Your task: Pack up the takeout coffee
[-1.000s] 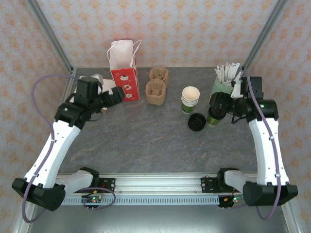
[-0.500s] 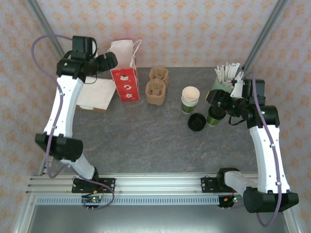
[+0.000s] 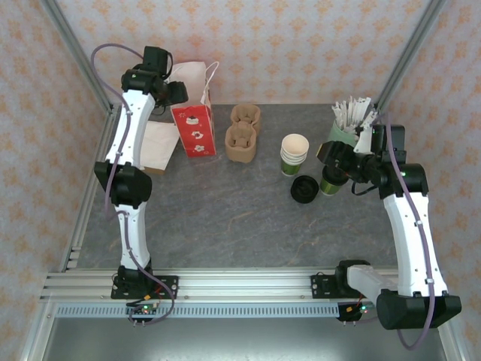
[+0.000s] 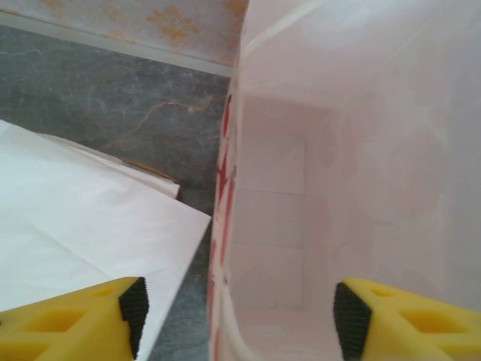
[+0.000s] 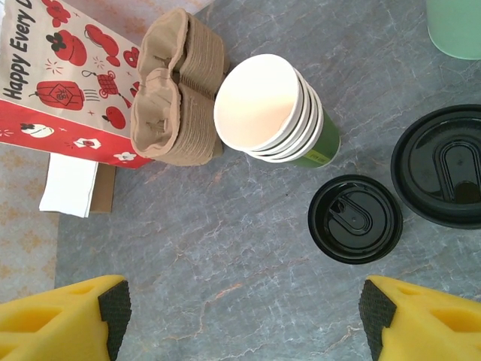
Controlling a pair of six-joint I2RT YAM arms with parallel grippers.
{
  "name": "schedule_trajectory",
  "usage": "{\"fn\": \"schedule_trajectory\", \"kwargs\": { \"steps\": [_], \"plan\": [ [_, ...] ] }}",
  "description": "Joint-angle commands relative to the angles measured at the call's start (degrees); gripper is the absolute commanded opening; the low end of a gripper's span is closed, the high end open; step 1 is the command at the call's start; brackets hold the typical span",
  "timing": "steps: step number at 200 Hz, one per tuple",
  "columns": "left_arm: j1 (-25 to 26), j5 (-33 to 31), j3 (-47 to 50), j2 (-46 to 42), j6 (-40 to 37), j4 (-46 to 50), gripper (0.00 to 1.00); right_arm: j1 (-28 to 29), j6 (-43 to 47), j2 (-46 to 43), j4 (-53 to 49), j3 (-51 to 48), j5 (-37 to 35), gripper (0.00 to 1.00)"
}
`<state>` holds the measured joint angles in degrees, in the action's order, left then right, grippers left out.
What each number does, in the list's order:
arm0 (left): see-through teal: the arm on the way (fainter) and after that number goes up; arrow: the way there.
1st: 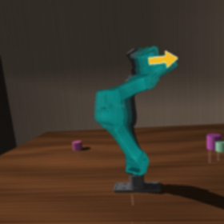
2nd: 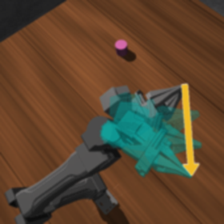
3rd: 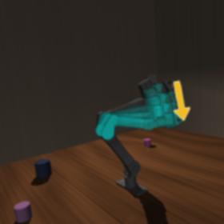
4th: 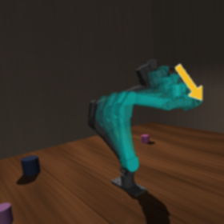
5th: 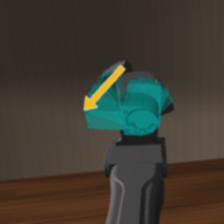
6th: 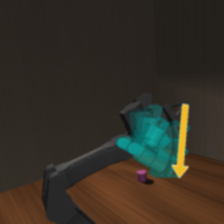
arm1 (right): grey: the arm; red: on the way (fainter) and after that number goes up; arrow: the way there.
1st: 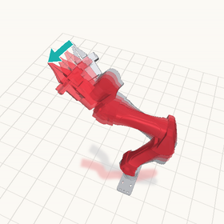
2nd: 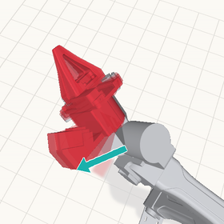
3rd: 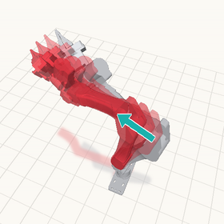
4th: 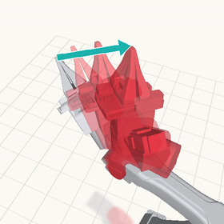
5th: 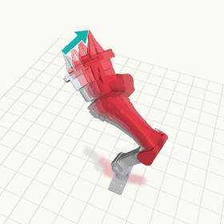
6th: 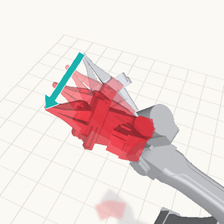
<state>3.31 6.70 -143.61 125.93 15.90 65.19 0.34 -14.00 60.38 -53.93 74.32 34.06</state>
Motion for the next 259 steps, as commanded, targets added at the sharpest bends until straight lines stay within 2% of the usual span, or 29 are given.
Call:
{"fn": "schedule_trajectory", "kwargs": {
  "steps": [1,55,103,151,209,259],
  "plan": [
    [-0.4,-3.4,-2.6,-0.1,-0.9,1.5,0.58,0.4,-0.6,0.1,1.2,-0.4,-0.4,0.81],
    [-0.4,-1.9,-2.6,0.2,-0.4,0.6,0.23,1.0,-1.3,0.4,1.6,-1.1,-0.5,0.81],
    [-0.4,-1.0,-2.2,-1.9,-1.4,1.5,0.0,2.2,-1.4,1.3,1.7,-0.9,-1.3,0.8],
    [0.3,0.8,4.7,-9.3,-1.7,-0.1,0.0,3.8,-1.9,2.1,1.8,-0.3,-2.2,0.8],
    [2.9,1.2,25.0,-26.1,-0.4,-6.4,0.0,4.5,-2.2,2.4,2.2,-0.3,-2.5,0.8],
    [6.8,1.5,41.9,-40.8,5.0,-12.9,0.0,4.6,-0.5,3.7,1.1,1.3,-4.8,0.81]
  ]
}}
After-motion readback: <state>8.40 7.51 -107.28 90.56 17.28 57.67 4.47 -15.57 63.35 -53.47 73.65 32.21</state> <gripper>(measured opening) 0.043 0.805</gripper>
